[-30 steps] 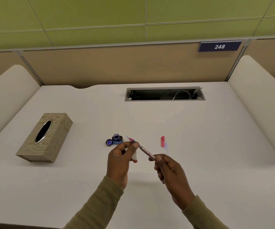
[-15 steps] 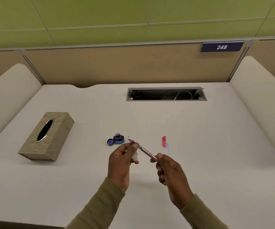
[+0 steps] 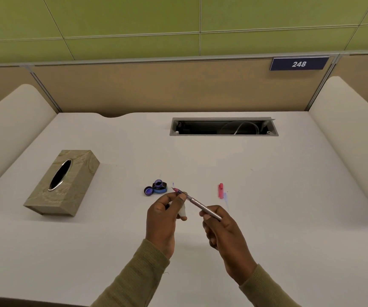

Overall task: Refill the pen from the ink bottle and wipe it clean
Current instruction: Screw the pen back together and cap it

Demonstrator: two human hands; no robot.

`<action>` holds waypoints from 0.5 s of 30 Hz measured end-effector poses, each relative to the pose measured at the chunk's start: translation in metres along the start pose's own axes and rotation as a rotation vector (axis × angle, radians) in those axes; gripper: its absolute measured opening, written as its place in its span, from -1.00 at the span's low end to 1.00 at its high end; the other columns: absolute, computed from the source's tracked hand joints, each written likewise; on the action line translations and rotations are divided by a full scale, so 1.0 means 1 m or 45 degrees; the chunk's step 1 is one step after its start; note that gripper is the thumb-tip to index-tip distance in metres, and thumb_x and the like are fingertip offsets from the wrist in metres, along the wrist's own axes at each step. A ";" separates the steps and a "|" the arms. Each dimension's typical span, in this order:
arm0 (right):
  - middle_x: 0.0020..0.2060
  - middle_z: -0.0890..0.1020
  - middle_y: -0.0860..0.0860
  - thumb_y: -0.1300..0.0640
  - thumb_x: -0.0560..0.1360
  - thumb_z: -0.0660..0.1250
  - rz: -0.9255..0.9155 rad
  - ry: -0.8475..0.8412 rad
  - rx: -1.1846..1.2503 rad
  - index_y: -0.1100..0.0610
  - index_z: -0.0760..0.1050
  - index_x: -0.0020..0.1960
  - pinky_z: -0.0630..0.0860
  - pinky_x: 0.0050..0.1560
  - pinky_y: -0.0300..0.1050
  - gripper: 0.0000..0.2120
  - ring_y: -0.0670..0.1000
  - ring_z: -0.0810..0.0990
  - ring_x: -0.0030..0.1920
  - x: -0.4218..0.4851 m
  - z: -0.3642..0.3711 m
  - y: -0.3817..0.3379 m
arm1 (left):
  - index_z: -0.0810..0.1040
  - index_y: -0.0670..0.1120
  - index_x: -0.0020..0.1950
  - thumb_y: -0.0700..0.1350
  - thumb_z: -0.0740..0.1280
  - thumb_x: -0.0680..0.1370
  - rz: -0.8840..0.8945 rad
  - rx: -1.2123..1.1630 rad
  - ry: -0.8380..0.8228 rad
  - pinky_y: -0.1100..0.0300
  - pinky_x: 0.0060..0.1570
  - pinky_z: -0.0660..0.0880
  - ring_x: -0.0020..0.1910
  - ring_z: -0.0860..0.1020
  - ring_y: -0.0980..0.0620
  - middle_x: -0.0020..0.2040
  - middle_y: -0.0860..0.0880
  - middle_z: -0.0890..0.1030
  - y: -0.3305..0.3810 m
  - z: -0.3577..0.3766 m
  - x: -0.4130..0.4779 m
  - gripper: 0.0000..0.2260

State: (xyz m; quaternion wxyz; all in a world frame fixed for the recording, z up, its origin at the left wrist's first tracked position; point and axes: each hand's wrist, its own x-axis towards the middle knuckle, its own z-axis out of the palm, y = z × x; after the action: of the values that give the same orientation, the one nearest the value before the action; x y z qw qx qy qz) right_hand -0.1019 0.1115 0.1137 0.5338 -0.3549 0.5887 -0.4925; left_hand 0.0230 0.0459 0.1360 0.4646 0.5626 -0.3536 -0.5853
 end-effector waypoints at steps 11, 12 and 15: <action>-0.38 0.45 0.01 -0.05 0.67 0.15 -0.050 0.118 -0.040 0.17 0.59 -0.16 0.31 -0.36 -0.24 -0.59 -0.07 0.34 -0.38 0.004 -0.001 -0.005 | 0.70 -0.11 -0.15 -0.19 0.38 0.52 0.006 -0.045 -0.065 -0.03 -0.13 0.46 -0.28 0.45 -0.01 -0.26 -0.12 0.53 0.003 0.001 0.001 -0.89; -0.37 0.45 0.01 -0.08 0.67 0.14 -0.030 0.094 -0.025 0.16 0.59 -0.14 0.31 -0.38 -0.26 -0.58 -0.08 0.33 -0.38 0.004 -0.002 -0.006 | 0.69 -0.14 -0.12 -0.19 0.39 0.52 0.012 -0.038 -0.066 -0.02 -0.13 0.45 -0.28 0.45 -0.01 -0.26 -0.13 0.52 0.002 0.001 0.002 -0.91; -0.33 0.46 0.01 -0.07 0.60 0.19 -0.037 0.003 0.027 0.06 0.49 -0.06 0.29 -0.40 -0.28 -0.78 -0.05 0.31 -0.36 0.004 -0.002 -0.008 | 0.69 -0.15 -0.10 -0.18 0.40 0.51 0.012 -0.018 -0.058 -0.02 -0.10 0.47 -0.27 0.45 -0.03 -0.25 -0.14 0.53 0.001 0.001 0.005 -0.91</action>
State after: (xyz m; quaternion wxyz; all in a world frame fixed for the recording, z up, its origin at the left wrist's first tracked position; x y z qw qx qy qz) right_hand -0.1055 0.1062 0.1199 0.5297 -0.3571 0.5789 -0.5067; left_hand 0.0223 0.0409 0.1356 0.4634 0.5441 -0.3625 -0.5982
